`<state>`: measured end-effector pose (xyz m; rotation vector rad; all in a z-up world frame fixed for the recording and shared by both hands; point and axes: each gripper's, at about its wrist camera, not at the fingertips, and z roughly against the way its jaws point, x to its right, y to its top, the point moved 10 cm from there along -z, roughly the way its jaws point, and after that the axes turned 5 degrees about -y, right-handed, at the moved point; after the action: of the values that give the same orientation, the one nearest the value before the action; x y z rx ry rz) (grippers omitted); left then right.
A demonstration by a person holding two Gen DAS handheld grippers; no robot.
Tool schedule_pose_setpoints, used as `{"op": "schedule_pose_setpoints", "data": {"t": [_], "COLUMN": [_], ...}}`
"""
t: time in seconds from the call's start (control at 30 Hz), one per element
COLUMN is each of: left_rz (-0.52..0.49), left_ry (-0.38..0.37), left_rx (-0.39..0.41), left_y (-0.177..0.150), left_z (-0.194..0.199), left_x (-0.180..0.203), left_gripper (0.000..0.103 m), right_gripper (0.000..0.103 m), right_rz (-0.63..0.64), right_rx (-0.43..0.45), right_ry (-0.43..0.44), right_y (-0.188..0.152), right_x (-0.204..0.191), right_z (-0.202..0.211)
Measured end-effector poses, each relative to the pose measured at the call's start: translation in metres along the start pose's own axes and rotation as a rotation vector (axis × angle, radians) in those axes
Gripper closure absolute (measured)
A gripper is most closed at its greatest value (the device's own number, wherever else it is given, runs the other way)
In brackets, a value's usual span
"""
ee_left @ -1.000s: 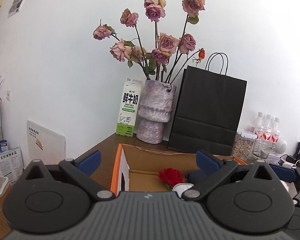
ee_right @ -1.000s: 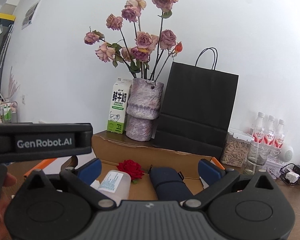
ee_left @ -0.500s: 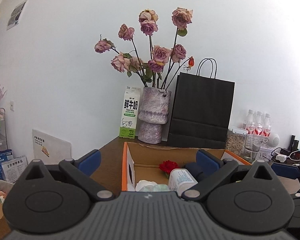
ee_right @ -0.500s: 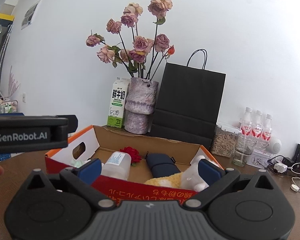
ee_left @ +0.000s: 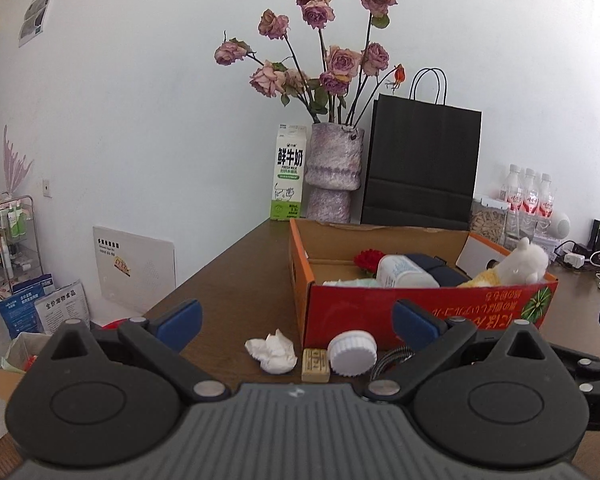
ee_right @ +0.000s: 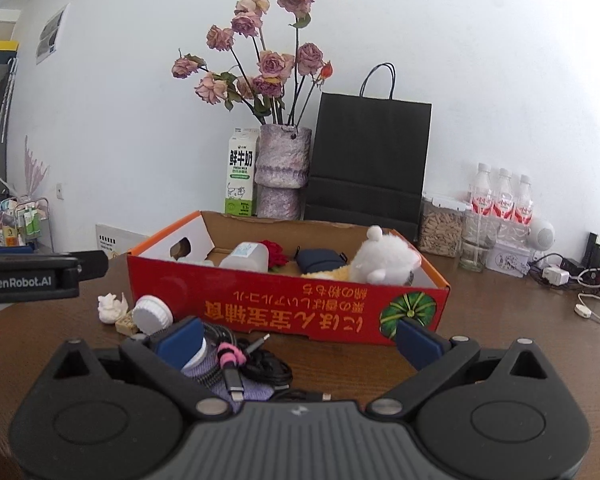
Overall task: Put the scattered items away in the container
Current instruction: 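Withdraw both grippers from the box back over the table items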
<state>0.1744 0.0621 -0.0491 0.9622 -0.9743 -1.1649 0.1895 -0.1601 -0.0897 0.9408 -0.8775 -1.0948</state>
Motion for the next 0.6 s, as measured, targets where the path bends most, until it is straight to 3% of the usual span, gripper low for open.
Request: {"op": "schedule_pose_setpoints", "data": {"t": [0.3,0.6], "left_rz": [-0.005,-0.028], "left_ry": [0.015,0.002], "left_rx": [-0.093,-0.139], "left_y": [-0.027,-0.041], "left_z": [0.007,0.003], "left_x": [-0.012,-0.016], "left_gripper": [0.000,0.000], "right_gripper": [0.000,0.000], "right_rz": [0.015,-0.037], "right_rx": [-0.104,-0.182], "right_ry": [-0.020,0.013], "right_y": [-0.040,-0.053], "right_x": [0.008,0.011], "right_z": [0.006,-0.006]}}
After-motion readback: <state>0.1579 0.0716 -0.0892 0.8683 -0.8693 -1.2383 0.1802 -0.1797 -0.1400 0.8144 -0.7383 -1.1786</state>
